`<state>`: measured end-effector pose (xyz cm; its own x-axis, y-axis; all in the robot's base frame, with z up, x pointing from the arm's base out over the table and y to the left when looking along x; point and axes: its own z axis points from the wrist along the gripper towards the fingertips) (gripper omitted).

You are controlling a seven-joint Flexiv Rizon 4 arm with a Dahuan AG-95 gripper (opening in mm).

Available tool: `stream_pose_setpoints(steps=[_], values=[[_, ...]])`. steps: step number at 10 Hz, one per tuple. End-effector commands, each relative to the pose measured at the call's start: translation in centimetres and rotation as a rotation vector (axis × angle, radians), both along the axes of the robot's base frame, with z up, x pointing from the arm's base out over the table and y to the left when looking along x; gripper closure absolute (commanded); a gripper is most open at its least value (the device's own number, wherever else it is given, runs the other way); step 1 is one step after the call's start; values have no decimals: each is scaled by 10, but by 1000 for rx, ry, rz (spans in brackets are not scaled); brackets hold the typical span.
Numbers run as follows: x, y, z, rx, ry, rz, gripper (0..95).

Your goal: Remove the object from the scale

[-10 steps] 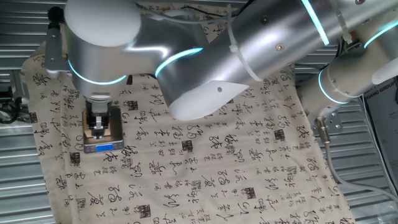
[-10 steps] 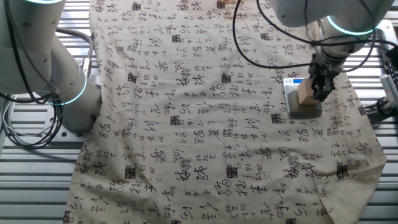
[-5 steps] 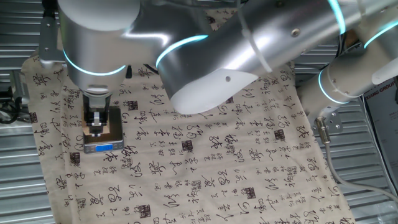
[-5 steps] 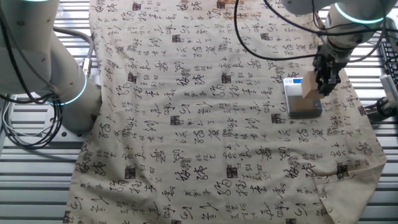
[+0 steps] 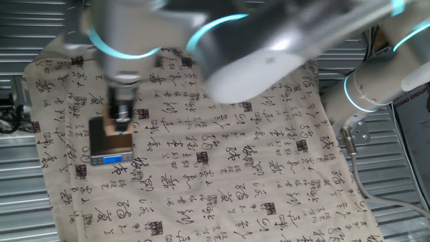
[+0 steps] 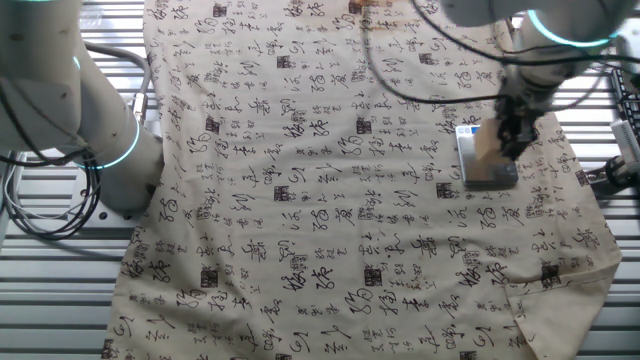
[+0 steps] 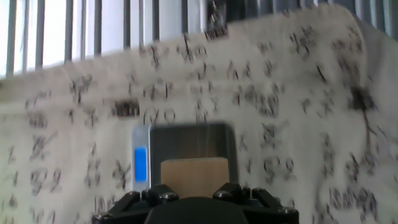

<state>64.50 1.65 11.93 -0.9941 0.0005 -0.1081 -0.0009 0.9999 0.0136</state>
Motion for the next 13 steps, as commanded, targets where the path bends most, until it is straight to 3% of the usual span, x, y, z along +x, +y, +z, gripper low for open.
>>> stream_pose_setpoints(steps=[1,4,8,10,13], values=[[-18,-1,-1,3,1,-9,950],[-51,-2,-14,6,-16,-17,950],[-98,-14,1,15,-12,-17,950],[-111,-15,1,25,-12,-21,950],[-139,-8,-13,27,-22,-36,950]])
